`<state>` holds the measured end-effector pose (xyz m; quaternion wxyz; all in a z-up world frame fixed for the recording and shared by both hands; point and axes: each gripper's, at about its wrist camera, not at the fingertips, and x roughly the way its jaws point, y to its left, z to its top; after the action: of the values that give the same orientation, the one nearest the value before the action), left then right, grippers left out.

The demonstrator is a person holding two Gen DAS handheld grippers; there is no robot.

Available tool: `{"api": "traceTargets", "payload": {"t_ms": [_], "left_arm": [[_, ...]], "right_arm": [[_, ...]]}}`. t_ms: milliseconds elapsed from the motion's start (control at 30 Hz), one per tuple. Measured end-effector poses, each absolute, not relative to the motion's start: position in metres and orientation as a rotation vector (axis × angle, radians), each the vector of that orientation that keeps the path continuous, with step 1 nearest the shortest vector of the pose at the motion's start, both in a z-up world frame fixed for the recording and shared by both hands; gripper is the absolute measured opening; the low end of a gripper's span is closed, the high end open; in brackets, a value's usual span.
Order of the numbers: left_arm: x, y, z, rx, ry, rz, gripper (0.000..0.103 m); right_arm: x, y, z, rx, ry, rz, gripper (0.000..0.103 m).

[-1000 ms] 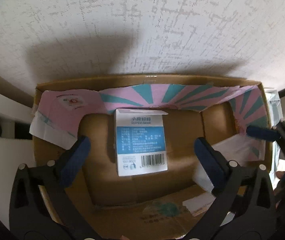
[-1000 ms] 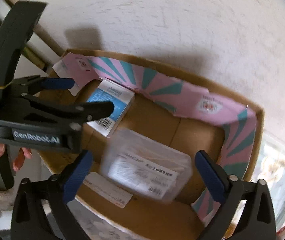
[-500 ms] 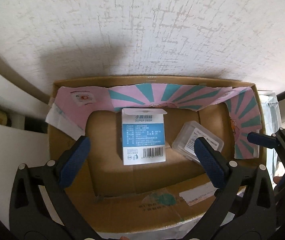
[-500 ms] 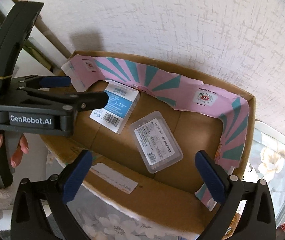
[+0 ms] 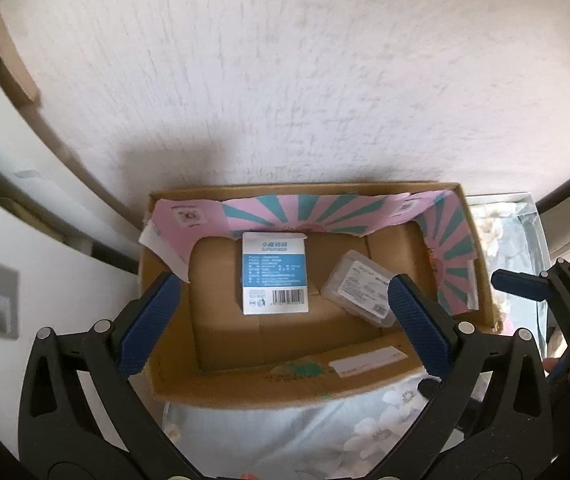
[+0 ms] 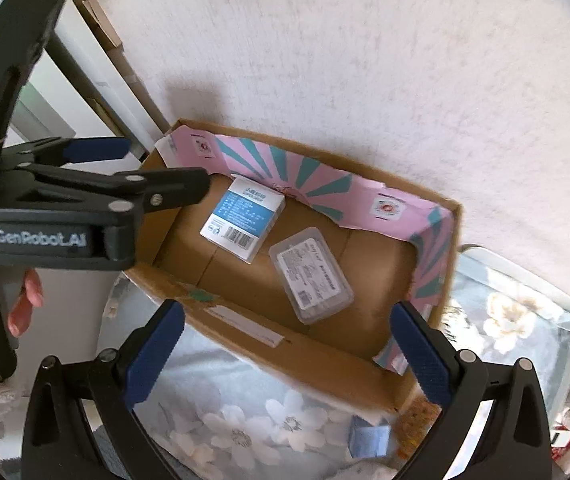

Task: Organize objects
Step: 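Open both tools and withdraw them back over the tray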

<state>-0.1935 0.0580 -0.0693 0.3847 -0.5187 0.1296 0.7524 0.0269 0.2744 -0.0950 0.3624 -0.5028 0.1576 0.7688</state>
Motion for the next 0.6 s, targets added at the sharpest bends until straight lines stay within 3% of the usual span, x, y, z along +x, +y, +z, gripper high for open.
{"api": "traceTargets", "payload": {"t_ms": [300,600], "left_arm": [[-0.161,0.04,-0.031,-1.238,0.301,1.962,0.103],[-0.119,0.026,0.001,-1.139,0.298,1.975,0.103]], "right_arm": [[0.064,0.254,-0.051,-1.205,0.4,1.949,0.103],[0.118,0.228,0.0,-1.044,0.271,1.985,0.103]]}}
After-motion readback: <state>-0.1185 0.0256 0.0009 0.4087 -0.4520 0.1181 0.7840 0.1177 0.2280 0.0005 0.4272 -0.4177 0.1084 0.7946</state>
